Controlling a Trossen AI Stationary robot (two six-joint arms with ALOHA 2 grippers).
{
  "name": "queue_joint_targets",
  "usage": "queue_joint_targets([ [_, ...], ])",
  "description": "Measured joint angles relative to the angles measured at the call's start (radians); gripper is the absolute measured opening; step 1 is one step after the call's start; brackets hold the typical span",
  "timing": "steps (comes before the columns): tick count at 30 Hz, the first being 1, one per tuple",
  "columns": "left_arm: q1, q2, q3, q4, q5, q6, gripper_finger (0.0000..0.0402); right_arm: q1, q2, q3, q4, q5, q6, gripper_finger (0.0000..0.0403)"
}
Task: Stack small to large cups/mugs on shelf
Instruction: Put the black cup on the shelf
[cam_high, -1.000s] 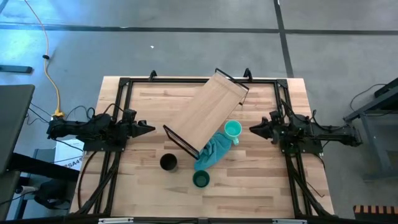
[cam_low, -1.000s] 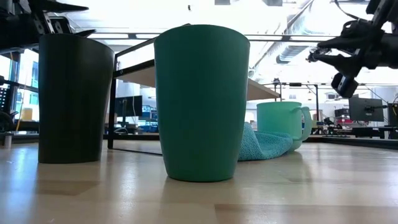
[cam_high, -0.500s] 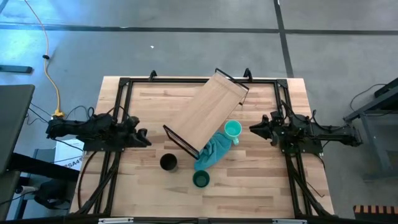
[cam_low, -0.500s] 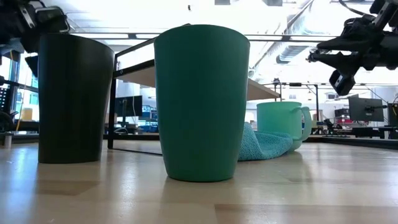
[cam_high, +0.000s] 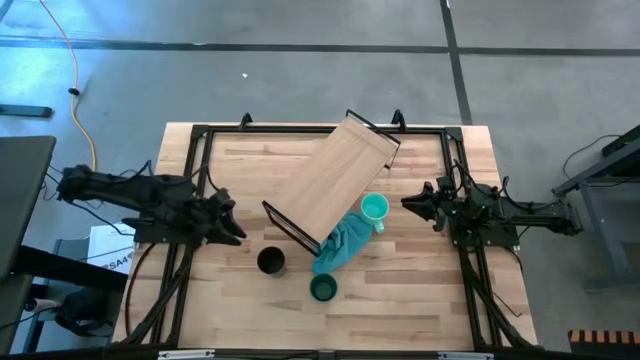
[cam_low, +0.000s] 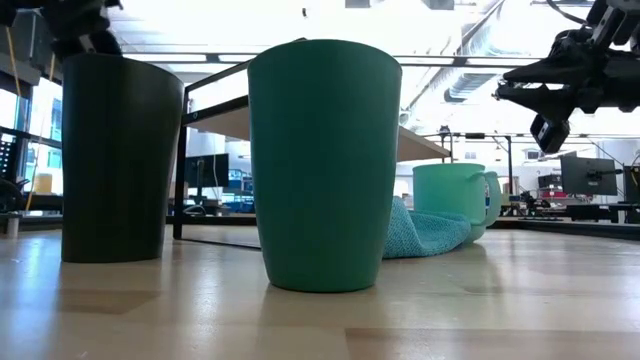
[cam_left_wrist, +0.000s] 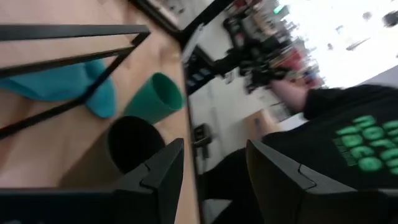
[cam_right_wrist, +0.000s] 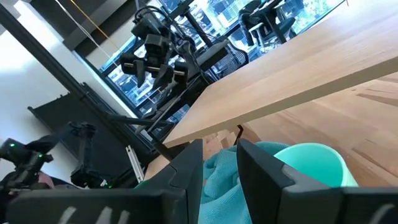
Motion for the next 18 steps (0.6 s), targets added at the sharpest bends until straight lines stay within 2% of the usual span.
queue_joint_targets([
  [8,-0.018,0.165,0.137,-0.338,-0.101,0.069,0.0163,0.000,0.000,0.000,0.000,0.000,0.004,0.0089],
  [14,-0.108,0.252,0.173,-0.369,-0.196,0.035,0.0163,0.000,0.000,0.000,0.000,-0.001,0.009,0.0089],
  [18,-0.153,0.297,0.180,-0.371,-0.210,-0.119,0.0163,0.000,0.000,0.000,0.000,-0.002,0.009,0.0089],
])
